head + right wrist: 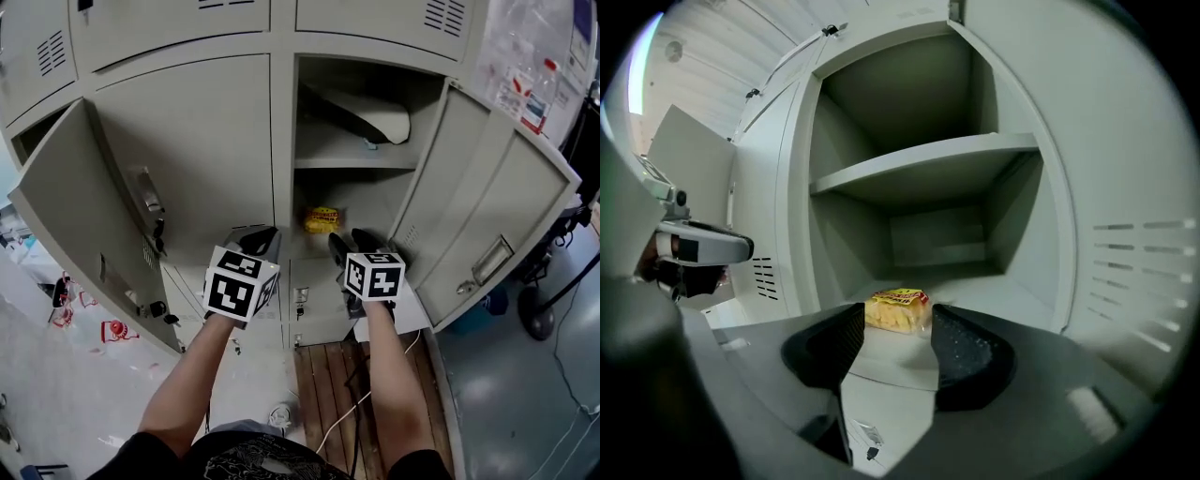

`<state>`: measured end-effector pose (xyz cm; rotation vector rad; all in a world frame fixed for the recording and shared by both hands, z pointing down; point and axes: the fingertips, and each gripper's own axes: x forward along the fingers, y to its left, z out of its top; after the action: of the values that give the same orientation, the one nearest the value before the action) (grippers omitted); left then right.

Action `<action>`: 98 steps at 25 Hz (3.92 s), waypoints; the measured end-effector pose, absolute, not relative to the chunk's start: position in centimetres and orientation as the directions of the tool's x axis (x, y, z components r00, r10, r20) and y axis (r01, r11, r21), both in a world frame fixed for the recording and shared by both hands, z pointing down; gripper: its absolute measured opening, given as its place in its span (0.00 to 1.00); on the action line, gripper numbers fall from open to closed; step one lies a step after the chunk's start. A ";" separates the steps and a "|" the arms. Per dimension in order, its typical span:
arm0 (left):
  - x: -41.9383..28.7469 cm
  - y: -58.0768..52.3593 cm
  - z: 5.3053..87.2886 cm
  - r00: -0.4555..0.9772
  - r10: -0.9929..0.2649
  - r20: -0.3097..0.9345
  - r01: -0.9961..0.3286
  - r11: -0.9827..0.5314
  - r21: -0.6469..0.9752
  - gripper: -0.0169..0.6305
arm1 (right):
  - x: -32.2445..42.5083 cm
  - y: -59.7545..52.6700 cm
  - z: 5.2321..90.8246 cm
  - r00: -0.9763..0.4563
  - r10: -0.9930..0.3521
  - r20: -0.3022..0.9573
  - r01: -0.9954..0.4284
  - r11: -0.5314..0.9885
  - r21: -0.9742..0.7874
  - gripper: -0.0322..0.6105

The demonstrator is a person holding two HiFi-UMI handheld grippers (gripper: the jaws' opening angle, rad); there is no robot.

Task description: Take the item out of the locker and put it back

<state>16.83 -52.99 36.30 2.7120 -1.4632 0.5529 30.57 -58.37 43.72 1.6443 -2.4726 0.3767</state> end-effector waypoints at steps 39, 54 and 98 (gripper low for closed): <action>14.8 -54.1 37.2 0.478 -0.809 0.342 -0.814 -0.554 -0.174 0.03 | 30.7 -62.4 46.8 -0.446 -0.753 0.484 -0.868 0.497 -0.027 0.26; 14.1 -53.7 37.2 0.471 -0.816 0.334 -0.825 -0.542 -0.159 0.03 | 30.8 -62.2 47.0 -0.412 -0.784 0.464 -0.891 0.452 -0.029 0.10; 15.2 -43.3 35.1 0.505 -0.824 0.257 -0.831 -0.544 -0.112 0.03 | 32.6 -48.0 36.2 -0.356 -0.911 0.209 -0.933 0.358 -0.031 0.09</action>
<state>15.21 -43.26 35.07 2.7023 -1.4863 0.4396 32.59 -47.99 36.15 1.6826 -2.4566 0.2164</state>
